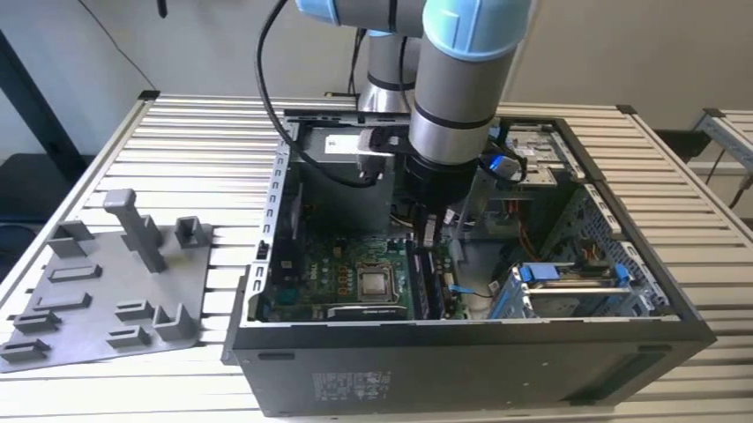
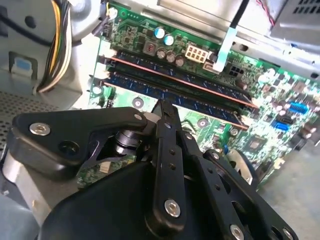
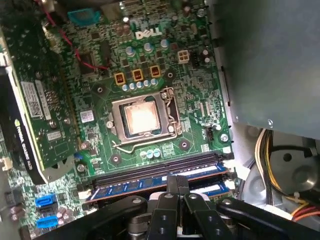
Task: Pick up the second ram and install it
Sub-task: 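Press down the second ram until it locks into place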
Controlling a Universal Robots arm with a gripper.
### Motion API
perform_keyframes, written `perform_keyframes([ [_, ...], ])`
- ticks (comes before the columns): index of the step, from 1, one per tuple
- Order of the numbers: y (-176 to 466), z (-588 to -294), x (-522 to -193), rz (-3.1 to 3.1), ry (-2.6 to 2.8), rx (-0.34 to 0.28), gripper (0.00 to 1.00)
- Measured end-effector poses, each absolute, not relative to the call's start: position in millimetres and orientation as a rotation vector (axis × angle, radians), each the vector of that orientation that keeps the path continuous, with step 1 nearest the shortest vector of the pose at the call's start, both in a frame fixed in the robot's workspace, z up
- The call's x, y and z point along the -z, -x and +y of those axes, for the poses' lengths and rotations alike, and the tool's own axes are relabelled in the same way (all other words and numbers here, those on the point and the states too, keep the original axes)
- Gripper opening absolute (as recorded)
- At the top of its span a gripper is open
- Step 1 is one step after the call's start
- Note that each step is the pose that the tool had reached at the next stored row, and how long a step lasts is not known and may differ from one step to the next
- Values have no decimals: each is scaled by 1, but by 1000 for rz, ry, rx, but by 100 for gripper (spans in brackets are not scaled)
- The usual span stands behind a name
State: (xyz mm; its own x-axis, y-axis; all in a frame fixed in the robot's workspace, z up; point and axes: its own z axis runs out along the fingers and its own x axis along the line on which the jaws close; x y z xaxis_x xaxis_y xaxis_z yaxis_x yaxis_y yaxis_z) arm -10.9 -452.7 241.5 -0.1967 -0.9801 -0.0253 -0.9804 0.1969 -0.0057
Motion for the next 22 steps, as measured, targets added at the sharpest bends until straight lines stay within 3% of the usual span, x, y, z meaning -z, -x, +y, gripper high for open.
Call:
perform_keyframes([
  [22, 9, -463, -239, 2282, 2121, -15, 11],
])
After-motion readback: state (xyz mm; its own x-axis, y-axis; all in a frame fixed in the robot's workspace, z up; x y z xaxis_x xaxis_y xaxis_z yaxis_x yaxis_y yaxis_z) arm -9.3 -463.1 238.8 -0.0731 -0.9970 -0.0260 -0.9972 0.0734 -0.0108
